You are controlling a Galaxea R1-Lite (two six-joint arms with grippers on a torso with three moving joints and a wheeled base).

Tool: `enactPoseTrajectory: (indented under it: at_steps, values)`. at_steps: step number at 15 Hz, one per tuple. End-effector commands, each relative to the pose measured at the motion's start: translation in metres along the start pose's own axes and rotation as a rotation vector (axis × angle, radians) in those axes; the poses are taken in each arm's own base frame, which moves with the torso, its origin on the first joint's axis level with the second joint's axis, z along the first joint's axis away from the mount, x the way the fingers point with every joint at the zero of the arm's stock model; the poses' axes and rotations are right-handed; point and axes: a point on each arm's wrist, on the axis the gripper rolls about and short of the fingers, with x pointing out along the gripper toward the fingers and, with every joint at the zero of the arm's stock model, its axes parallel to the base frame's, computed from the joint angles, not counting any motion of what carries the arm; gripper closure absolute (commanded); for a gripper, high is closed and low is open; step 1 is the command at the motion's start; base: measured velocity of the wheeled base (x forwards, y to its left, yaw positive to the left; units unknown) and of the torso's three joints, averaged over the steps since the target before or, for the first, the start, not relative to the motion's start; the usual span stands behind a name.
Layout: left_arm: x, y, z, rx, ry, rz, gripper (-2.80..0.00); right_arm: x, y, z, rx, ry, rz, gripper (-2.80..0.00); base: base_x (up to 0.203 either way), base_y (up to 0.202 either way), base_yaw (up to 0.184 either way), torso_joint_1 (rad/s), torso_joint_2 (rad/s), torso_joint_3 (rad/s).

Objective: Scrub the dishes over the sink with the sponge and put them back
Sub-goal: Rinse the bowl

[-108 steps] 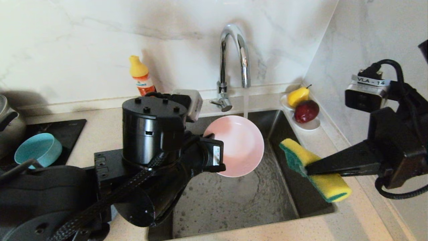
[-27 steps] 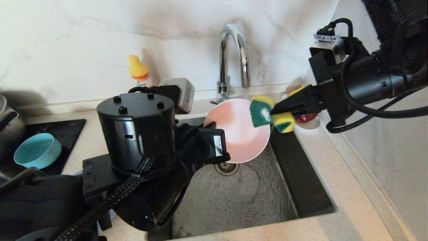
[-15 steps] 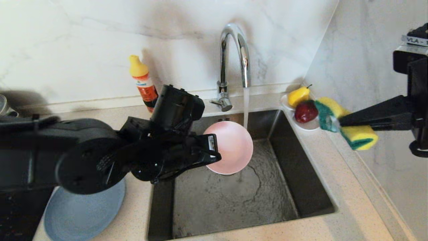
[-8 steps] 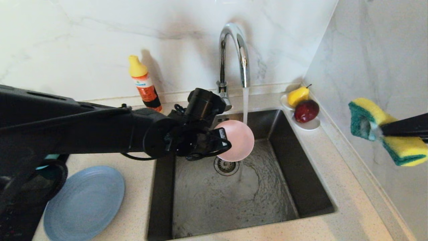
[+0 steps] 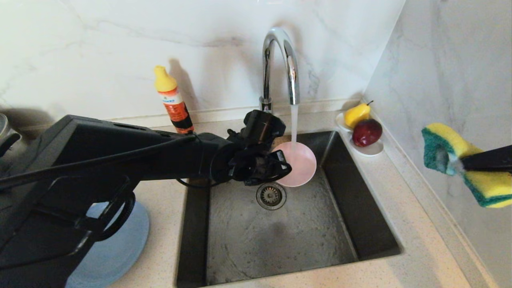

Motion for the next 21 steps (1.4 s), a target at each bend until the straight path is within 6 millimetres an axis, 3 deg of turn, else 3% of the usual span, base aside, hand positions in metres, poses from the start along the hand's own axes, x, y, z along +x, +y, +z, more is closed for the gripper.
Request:
enactPoseTrajectory:
  at_steps: [1, 9, 13, 16, 21]
  values:
    - [0.005, 0.001, -0.003, -0.012, 0.014, 0.014, 0.00, 0.000, 0.000, -0.001, 0.006, 0.006, 0.001, 0.00, 0.000, 0.000, 0.000, 0.000, 0.00, 0.000]
    - [0.004, 0.004, -0.007, -0.012, 0.065, 0.059, 0.00, 0.000, -0.002, -0.003, 0.013, 0.012, -0.003, 0.00, 0.000, 0.000, 0.000, 0.000, 0.00, 0.000]
    - [-0.010, 0.014, -0.012, 0.013, 0.111, 0.127, 0.00, 0.004, -0.007, -0.005, 0.026, 0.029, -0.015, 0.00, 0.000, 0.000, 0.000, 0.000, 0.00, 0.000]
    - [-0.039, 0.021, 0.011, -0.003, -0.058, 0.138, 0.00, 0.011, -0.014, -0.005, 0.019, 0.021, -0.007, 0.00, 0.000, 0.000, 0.000, 0.000, 0.00, 0.000]
    - [-0.100, 0.034, 0.020, 0.099, -0.323, -0.010, 0.00, 0.015, -0.016, -0.005, 0.017, 0.030, 0.008, 0.00, 0.000, 0.000, 0.000, 0.000, 0.00, 0.000]
